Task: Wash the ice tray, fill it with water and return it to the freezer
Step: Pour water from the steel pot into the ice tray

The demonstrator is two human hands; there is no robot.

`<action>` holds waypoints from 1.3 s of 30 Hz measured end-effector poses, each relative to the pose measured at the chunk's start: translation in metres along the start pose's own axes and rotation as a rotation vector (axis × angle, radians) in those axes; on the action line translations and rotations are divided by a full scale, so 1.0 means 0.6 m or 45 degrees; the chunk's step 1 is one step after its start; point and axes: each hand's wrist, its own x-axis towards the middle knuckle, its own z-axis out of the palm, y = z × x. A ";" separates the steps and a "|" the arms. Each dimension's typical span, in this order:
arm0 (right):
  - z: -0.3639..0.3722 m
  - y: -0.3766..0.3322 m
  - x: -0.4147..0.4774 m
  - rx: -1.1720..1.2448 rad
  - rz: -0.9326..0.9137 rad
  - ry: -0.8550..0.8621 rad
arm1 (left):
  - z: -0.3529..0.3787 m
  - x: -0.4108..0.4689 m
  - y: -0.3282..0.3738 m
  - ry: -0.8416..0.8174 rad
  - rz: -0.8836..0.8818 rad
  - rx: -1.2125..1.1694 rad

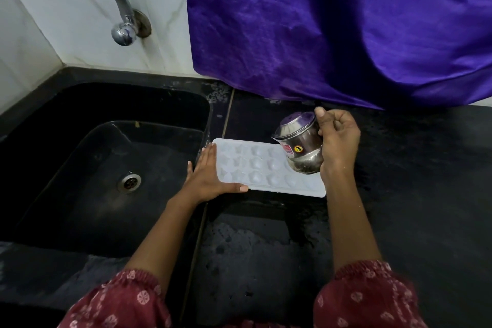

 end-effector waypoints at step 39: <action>0.033 -0.004 -0.003 0.119 0.106 -0.070 | -0.006 -0.011 0.011 -0.028 -0.008 0.053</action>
